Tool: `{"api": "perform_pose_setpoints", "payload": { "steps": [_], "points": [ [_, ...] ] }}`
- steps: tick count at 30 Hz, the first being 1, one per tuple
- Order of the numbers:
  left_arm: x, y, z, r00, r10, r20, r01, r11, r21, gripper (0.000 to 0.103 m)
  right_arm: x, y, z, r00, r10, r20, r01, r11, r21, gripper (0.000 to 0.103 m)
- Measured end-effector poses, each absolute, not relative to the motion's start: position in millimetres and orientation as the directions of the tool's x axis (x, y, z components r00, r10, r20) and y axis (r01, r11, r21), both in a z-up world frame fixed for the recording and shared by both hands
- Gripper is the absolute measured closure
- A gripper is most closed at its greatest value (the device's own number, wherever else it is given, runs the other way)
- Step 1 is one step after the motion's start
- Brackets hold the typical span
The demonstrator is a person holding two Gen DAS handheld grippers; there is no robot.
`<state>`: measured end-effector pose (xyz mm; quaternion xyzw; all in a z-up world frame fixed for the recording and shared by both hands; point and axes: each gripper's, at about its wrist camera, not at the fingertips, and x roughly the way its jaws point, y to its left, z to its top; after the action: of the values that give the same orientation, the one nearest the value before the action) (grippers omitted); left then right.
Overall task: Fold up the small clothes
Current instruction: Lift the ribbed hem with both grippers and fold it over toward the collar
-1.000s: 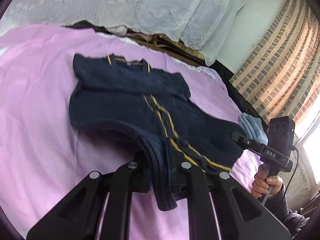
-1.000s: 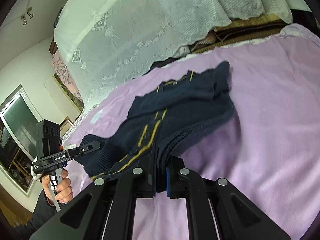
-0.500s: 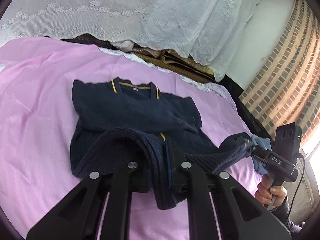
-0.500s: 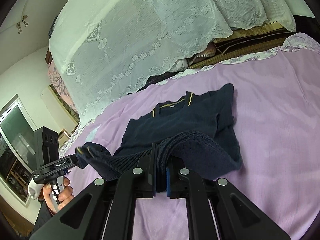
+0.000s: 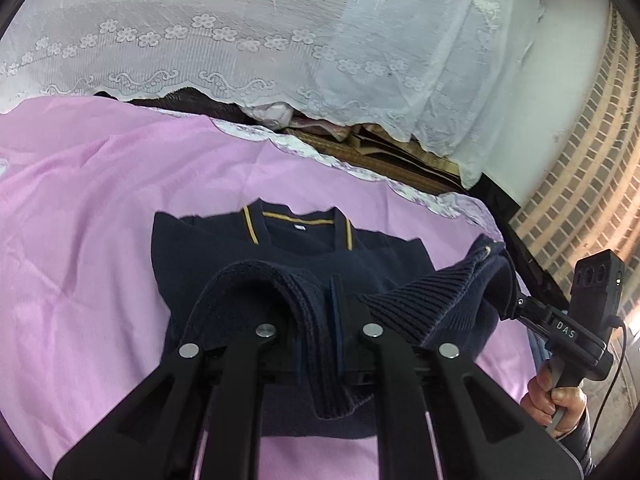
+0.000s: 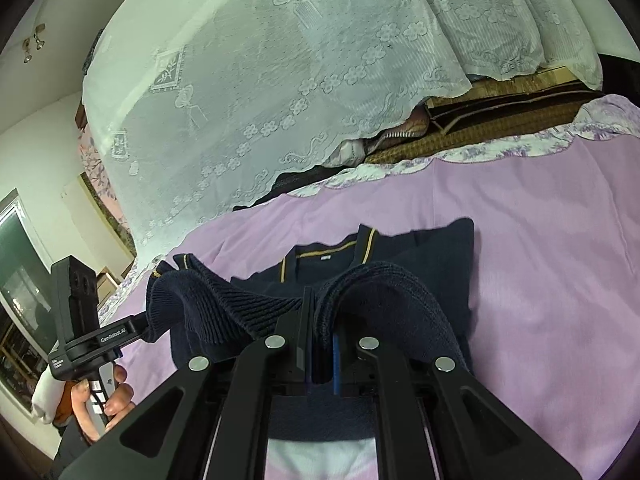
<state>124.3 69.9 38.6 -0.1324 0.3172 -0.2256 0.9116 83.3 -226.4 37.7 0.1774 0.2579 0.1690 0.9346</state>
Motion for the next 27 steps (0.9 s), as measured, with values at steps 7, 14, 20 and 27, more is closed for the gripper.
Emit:
{"api": "perform_pose_setpoints", "payload": {
  "steps": [7,14,20,27],
  "points": [
    [153.0,72.9,41.3,0.727,-0.449,-0.519,0.285,0.886,-0.367,0.093,123.6,-227.1,38.0,0.827,0.380,-0.415,-0.199,0.887,0.416,0.096],
    [187.3,86.0,27.5,0.734,-0.421,-0.533,0.206,0.886,-0.415,0.093,169.0,-228.2,28.5,0.818,0.382,-0.430,-0.173,0.876,0.450,0.096],
    [211.4,83.8,2.6,0.720,-0.395,-0.571,0.173,0.899,-0.403,0.093,201.2,-224.1,9.9,0.796,0.381,-0.470,-0.150,0.876,0.458,0.096],
    [227.7,82.6,-26.7,0.694,-0.387,-0.607,0.157,0.905,-0.396,0.091,226.9,-221.5,-17.7,0.767,0.363,-0.530,-0.122,0.892,0.434,0.096]
  ]
}}
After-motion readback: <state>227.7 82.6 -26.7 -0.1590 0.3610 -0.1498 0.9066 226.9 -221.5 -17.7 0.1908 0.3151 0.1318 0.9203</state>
